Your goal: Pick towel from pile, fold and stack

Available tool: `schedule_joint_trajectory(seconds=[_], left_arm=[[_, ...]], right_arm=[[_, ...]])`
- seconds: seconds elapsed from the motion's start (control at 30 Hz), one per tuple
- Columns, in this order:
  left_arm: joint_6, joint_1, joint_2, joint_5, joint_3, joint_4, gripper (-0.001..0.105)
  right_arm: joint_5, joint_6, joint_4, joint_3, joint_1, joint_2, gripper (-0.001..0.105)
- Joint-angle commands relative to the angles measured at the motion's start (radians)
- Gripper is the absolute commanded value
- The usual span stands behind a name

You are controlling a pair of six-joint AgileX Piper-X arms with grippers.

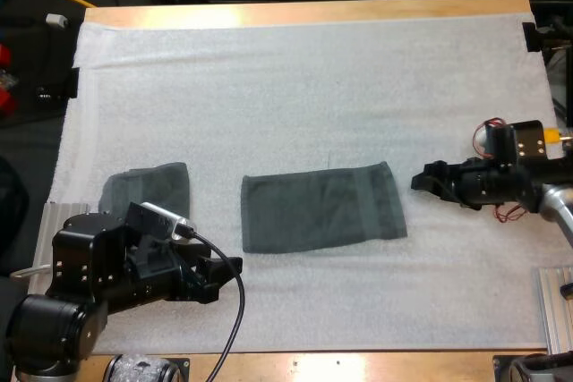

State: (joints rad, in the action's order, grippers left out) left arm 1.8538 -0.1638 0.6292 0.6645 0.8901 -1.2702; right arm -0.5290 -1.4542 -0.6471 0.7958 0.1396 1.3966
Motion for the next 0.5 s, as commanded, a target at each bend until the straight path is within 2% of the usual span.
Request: schedule_joint_trajectory(seconds=[0.0, 0.2, 0.47], left_arm=[[0.007, 0.001, -0.003, 0.006, 0.008, 0.004, 0.061], [0.007, 0.001, -0.003, 0.006, 0.008, 0.004, 0.061], [0.007, 0.001, -0.003, 0.006, 0.008, 0.004, 0.061]], right_arm=[[-0.034, -0.016, 0.028, 0.008, -0.003, 0.023, 0.063], [-0.108, -0.015, 0.093, 0.008, -0.003, 0.124, 0.063], [-0.114, 0.023, 0.140, 0.008, 0.008, 0.214, 0.063]])
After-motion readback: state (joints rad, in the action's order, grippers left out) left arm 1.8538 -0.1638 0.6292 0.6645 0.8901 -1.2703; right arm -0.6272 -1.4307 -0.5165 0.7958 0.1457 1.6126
